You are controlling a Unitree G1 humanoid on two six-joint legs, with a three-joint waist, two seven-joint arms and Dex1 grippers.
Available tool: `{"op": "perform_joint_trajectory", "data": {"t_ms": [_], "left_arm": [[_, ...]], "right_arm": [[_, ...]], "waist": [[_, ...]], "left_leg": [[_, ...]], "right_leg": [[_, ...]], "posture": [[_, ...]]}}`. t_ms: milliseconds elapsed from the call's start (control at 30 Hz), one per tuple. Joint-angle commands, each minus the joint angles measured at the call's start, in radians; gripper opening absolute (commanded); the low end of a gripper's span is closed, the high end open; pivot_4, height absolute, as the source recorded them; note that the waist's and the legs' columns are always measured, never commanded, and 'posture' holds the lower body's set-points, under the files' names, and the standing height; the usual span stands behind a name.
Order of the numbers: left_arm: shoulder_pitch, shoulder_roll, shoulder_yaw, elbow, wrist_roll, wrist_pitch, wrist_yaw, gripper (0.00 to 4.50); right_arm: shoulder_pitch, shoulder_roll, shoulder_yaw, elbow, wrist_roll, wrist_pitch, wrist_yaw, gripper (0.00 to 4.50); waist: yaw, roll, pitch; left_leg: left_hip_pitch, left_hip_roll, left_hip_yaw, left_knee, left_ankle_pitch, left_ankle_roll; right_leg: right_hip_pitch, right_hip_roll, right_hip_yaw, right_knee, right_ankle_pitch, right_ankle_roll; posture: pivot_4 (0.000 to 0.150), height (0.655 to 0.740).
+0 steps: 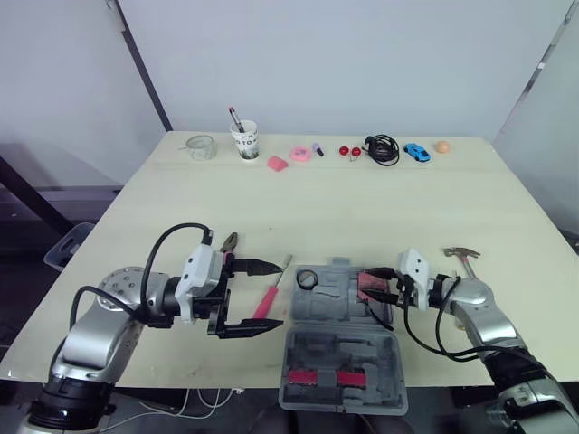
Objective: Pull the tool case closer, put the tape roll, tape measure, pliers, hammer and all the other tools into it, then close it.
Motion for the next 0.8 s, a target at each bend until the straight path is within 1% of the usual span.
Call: {"op": "perform_joint_trajectory", "data": {"t_ms": [33,167,233,300,333,400,533,667,733,800], "left_arm": [[0.002,0.013,0.03,-0.022,-0.009,-0.009,0.001,4.5],[0.009,0.016,0.034,-0.025,-0.01,-0.008,0.004,4.5],[0.013,0.017,0.036,-0.024,-0.011,-0.009,0.005,4.5],[0.017,0.015,0.036,-0.025,-0.012,-0.009,0.008,4.5],[0.021,0.01,0.036,-0.026,-0.015,-0.006,0.014,4.5],[0.029,-0.003,0.04,-0.025,-0.024,0.0,0.032,4.5],[0.054,-0.029,0.054,-0.015,-0.029,0.005,0.073,4.5],[0.07,-0.048,0.059,-0.004,-0.014,0.008,0.111,4.5],[0.072,-0.071,0.064,0.01,0.014,-0.02,0.15,4.5],[0.092,-0.09,0.087,0.018,0.015,-0.005,0.204,4.5]], "right_arm": [[-0.015,-0.006,0.026,0.092,-0.056,-0.022,-0.024,2.19],[-0.024,-0.017,0.062,0.18,-0.104,0.022,-0.039,2.19],[-0.026,-0.019,0.07,0.192,-0.104,0.052,-0.036,2.19],[-0.024,-0.025,0.083,0.194,-0.112,0.084,-0.038,2.19],[-0.023,-0.02,0.075,0.191,-0.104,0.062,-0.048,2.19],[-0.018,-0.006,0.05,0.159,-0.07,0.012,-0.054,2.19],[-0.005,0.009,0.003,0.064,-0.017,-0.035,-0.069,2.19],[0.006,0.012,-0.018,-0.003,0.007,-0.032,-0.097,2.19],[0.02,0.012,-0.037,-0.059,0.036,-0.023,-0.103,2.19],[0.066,0.006,-0.097,-0.192,0.096,0.011,-0.141,2.19]], "waist": [[0.0,0.0,0.0],[0.0,-0.003,-0.003],[0.0,-0.004,-0.003],[-0.001,-0.004,-0.004],[0.0,-0.004,-0.004],[0.001,-0.004,-0.004],[0.001,-0.003,-0.002],[0.001,-0.001,0.0],[0.001,0.001,0.001],[0.001,0.002,0.002]], "left_leg": [[0.0,0.0,0.0,0.0,0.0,0.0],[0.003,0.0,0.0,0.0,0.0,0.0],[0.005,0.0,0.0,0.0,0.0,0.0],[0.009,0.0,0.0,0.0,0.0,0.0],[0.012,0.0,0.0,0.0,0.0,0.0],[0.019,0.001,-0.001,0.0,0.0,0.0],[0.018,0.001,-0.003,0.0,0.0,0.0],[0.016,0.001,-0.003,-0.001,0.0,0.0],[0.015,0.001,-0.003,-0.001,0.0,0.0],[0.015,0.001,-0.003,-0.001,0.0,0.0]], "right_leg": [[0.0,0.0,0.0,0.0,0.0,0.0],[0.002,0.0,0.0,0.0,0.0,0.0],[0.004,0.0,0.001,0.001,0.0,0.0],[0.008,0.0,0.001,0.0,-0.002,-0.004],[0.01,0.0,0.002,0.0,-0.002,-0.004],[0.018,-0.001,0.001,-0.001,-0.003,-0.004],[0.018,-0.001,0.001,-0.001,-0.003,-0.004],[0.015,-0.001,0.001,-0.001,-0.002,-0.004],[0.015,-0.001,0.001,-0.001,-0.002,-0.004],[0.014,-0.001,0.002,-0.001,-0.002,-0.004]], "posture": [[0.15,0.74],[0.15,0.74],[0.15,0.74],[0.15,0.74],[0.15,0.74],[0.15,0.74],[0.15,0.74],[0.15,0.74],[0.15,0.74],[0.15,0.74]]}}
